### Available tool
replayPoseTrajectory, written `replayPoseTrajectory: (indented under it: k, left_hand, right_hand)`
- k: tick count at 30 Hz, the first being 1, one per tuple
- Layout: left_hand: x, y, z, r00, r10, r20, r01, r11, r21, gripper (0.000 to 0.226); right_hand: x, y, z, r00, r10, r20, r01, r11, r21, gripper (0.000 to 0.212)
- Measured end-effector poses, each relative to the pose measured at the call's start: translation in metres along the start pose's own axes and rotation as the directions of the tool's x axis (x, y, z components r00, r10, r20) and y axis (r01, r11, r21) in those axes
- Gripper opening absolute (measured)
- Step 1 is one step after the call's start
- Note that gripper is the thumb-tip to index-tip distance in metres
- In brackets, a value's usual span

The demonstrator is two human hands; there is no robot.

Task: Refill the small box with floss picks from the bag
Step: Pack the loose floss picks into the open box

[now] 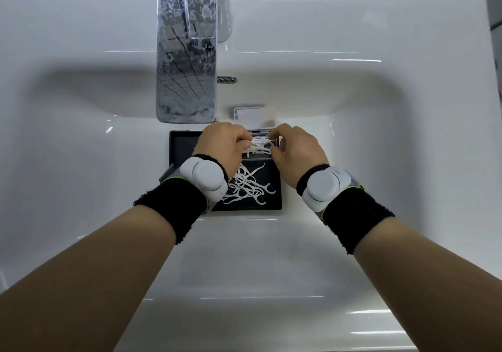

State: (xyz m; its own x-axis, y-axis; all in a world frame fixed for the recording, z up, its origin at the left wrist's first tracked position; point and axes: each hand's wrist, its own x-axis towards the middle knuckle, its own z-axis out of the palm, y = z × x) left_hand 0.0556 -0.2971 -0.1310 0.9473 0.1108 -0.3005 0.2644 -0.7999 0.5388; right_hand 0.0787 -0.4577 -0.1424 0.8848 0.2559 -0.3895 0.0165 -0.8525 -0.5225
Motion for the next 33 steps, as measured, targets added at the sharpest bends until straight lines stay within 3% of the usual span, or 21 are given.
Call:
replayPoseTrajectory:
  k: [3, 10, 18, 28, 33]
  left_hand:
    - [0.002, 0.003, 0.007, 0.999, -0.048, 0.009, 0.049, 0.995, -0.087, 0.018]
    - [0.001, -0.008, 0.007, 1.0, 0.002, -0.031, -0.001, 1.0, 0.025, 0.02]
    - [0.006, -0.003, 0.01, 0.994, -0.064, 0.091, 0.05, 0.987, 0.153, 0.017]
    - [-0.011, -0.02, -0.021, 0.999, -0.043, 0.028, 0.043, 0.999, 0.006, 0.018]
    - [-0.031, -0.047, -0.036, 0.995, -0.063, 0.072, 0.061, 0.998, 0.035, 0.023]
  right_hand:
    - [-0.001, 0.001, 0.002, 1.0, 0.001, 0.011, -0.001, 1.0, 0.014, 0.028]
    - [0.002, 0.004, 0.002, 1.0, 0.006, 0.023, -0.006, 1.0, 0.004, 0.027]
    - [0.003, 0.003, 0.005, 0.999, 0.007, 0.05, -0.005, 1.0, -0.03, 0.028]
    - [-0.012, -0.009, -0.003, 0.998, -0.046, 0.051, 0.047, 0.999, -0.001, 0.025]
    - [-0.029, -0.029, 0.0, 0.983, -0.108, 0.145, 0.115, 0.992, -0.042, 0.025]
